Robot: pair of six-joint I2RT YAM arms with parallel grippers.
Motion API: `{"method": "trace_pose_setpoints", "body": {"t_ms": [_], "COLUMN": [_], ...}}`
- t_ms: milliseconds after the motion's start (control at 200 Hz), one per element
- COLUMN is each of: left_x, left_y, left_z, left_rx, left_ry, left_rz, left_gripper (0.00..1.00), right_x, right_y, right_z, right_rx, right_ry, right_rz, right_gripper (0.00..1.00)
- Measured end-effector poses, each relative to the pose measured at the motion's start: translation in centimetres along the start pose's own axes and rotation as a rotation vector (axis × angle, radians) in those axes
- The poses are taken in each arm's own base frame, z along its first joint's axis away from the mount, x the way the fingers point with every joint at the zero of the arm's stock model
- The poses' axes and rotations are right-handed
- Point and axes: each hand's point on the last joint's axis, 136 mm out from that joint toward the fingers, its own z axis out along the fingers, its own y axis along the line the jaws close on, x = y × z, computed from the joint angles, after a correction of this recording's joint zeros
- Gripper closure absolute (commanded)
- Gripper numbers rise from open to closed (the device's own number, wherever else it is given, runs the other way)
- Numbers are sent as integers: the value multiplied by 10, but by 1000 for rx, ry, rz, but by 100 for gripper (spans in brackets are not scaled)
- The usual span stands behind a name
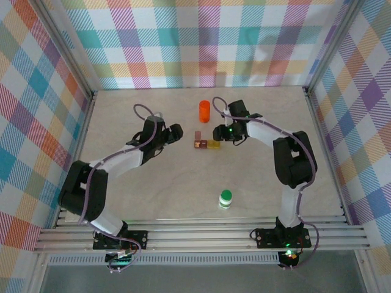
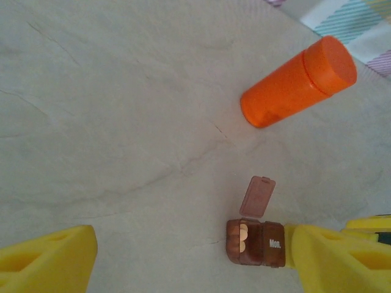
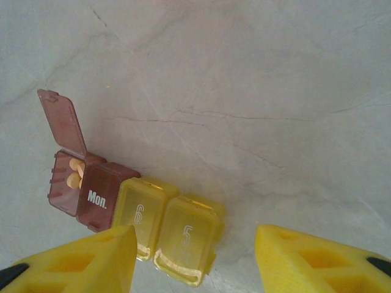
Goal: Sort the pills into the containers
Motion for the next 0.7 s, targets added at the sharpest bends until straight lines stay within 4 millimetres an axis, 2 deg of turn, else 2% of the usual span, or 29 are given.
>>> {"method": "trace_pose_setpoints", "body": {"t_ms": [350,700], "left_x": [9,12], "left_y": [-8,-11], "left_z": [37,59], "left_rx": [13,9], "left_ry": [86,123], "left_rz": [-25,-47], "left_gripper": [27,31], "right_x": [15,18], "right_y": [1,4], "right_z": [22,24], "right_rx": [-51,-73], "right_ry": [63,70], "right_rz": [15,17], "right_gripper": [47,54]}}
